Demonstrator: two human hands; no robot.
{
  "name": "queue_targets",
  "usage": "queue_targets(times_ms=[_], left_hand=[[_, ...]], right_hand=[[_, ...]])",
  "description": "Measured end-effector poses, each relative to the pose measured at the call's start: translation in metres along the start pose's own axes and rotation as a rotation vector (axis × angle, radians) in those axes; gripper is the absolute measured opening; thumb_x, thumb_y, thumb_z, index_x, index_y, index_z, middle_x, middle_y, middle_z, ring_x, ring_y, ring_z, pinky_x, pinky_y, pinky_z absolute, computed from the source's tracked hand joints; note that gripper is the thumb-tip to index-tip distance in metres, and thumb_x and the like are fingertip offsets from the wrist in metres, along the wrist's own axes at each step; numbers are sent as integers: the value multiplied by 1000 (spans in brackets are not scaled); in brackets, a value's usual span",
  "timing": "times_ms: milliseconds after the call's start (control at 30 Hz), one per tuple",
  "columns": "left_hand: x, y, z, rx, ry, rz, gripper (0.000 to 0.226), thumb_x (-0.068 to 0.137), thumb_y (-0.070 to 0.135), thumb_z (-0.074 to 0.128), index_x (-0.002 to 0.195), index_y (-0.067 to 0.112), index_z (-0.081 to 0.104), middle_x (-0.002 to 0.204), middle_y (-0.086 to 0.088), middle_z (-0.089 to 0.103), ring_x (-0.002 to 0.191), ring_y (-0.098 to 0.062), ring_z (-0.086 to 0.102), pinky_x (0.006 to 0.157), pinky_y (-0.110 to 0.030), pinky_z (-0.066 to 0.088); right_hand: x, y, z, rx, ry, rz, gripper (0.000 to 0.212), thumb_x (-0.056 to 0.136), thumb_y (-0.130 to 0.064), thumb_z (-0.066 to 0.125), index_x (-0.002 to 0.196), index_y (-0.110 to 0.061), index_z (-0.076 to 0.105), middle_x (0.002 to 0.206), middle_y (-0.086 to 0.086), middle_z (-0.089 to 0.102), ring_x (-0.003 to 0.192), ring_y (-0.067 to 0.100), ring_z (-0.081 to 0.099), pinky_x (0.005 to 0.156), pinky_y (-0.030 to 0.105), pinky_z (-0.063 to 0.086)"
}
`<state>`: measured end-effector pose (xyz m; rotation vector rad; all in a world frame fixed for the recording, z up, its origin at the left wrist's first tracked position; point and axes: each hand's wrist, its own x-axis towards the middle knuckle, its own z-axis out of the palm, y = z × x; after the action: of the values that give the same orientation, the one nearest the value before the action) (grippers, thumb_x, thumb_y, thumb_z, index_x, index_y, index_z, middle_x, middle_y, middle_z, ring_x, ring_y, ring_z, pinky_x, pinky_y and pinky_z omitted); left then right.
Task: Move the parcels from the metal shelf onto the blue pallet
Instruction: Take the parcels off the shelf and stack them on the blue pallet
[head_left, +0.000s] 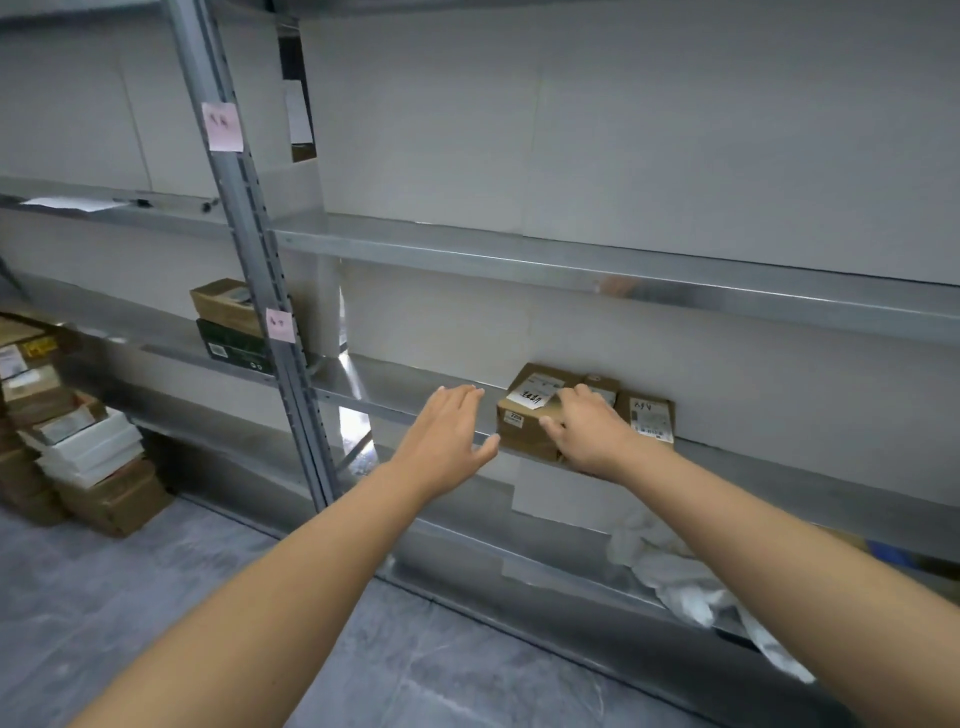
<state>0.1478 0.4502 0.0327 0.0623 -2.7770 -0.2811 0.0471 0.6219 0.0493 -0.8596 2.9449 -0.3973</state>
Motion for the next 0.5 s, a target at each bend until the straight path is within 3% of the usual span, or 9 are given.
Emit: queue_targets(times_ms=[167, 400, 500], left_hand=[[18, -17, -4, 38, -9, 116, 64, 96, 41, 49, 146, 6, 32, 149, -7, 38, 139, -20, 31, 118, -28, 8], [41, -47, 6, -70, -83, 113, 62, 97, 38, 49, 148, 8, 29, 151, -5, 33, 140, -19, 28, 113, -32, 28], [56, -52, 23, -56, -136, 160, 62, 96, 37, 50, 148, 9, 29, 150, -4, 34, 140, -17, 28, 112, -30, 29]], right_hand=[[5, -12, -4, 7, 13, 72, 49, 98, -38, 40, 134, -5, 42, 131, 15, 45, 125, 32, 41, 104, 41, 35], [22, -22, 9, 60, 21, 121, 48, 99, -33, 40, 134, -2, 39, 134, 17, 44, 126, 33, 41, 103, 41, 37], [40, -15, 14, 59, 41, 148, 46, 99, -33, 39, 133, -2, 40, 132, 16, 46, 123, 32, 43, 101, 41, 38]])
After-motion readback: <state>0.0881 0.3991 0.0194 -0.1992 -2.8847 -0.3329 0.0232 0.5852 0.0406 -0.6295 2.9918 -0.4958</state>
